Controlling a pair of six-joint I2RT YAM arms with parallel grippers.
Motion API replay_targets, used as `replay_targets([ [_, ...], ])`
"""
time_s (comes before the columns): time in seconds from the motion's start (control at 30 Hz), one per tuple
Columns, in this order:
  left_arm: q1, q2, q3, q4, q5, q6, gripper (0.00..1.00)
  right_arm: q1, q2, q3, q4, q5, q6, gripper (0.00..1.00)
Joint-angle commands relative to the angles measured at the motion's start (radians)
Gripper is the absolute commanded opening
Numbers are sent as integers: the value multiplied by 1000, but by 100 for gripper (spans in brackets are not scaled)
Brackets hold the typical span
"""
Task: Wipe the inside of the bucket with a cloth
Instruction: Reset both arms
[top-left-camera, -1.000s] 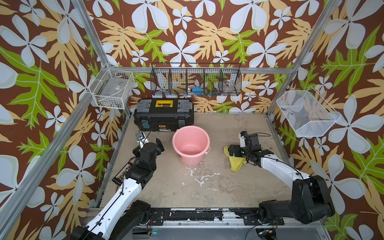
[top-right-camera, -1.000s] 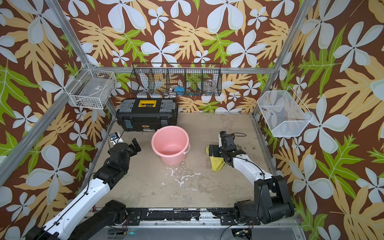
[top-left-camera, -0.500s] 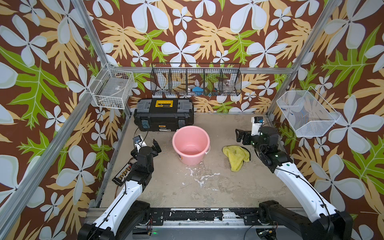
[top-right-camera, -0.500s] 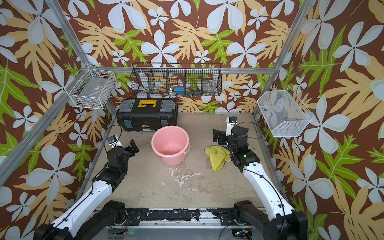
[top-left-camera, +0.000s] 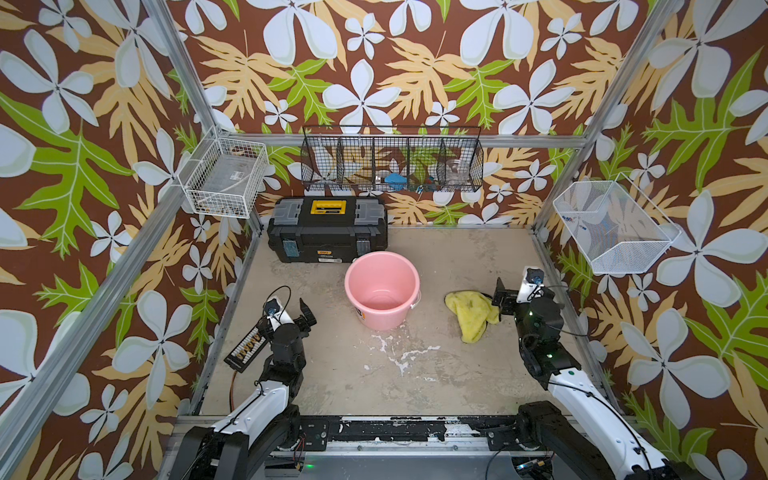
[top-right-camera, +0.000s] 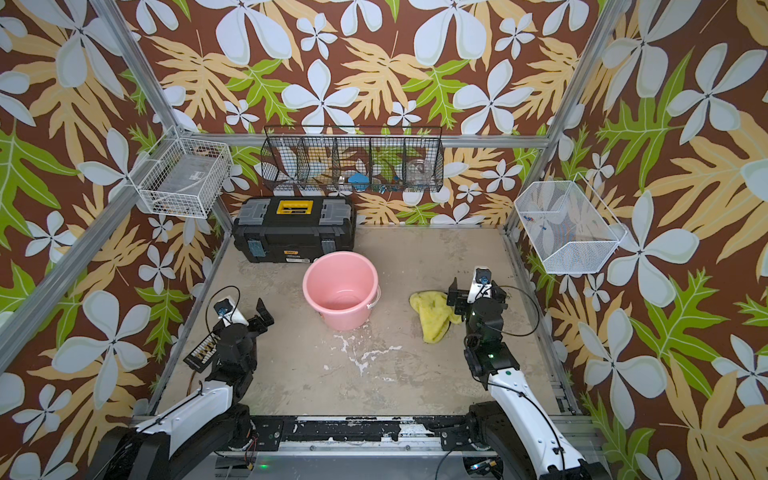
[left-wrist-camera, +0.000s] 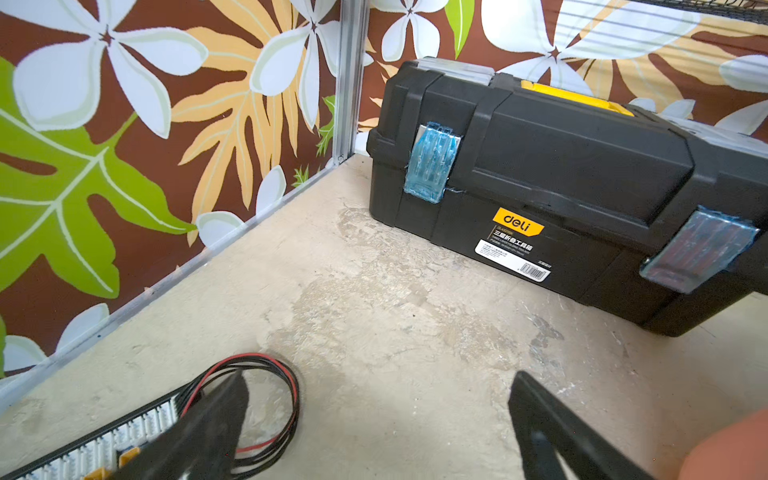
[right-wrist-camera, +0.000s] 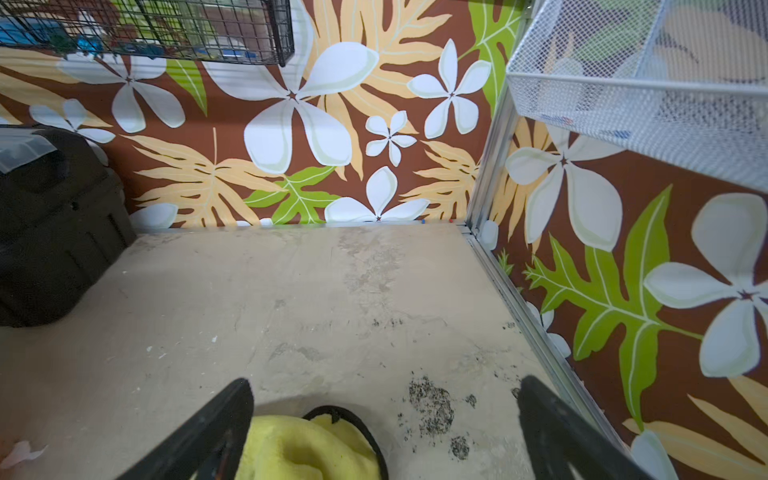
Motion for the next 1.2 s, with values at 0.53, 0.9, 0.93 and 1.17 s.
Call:
replay_targets([
  [0.53,29,464,31,581,218,164,100,-221,268,-353,740,-219,74,100],
  [0.9,37,471,80,495,328,194,100,-180,675,-261,1025,-242,33,100],
  [0.93,38,475,91,480,335,198,100,-179,693,-256,1053,-257,27,100],
  [1.17,39,473,86,485,333,196,100,-164,669,-204,907,-266,3,100],
])
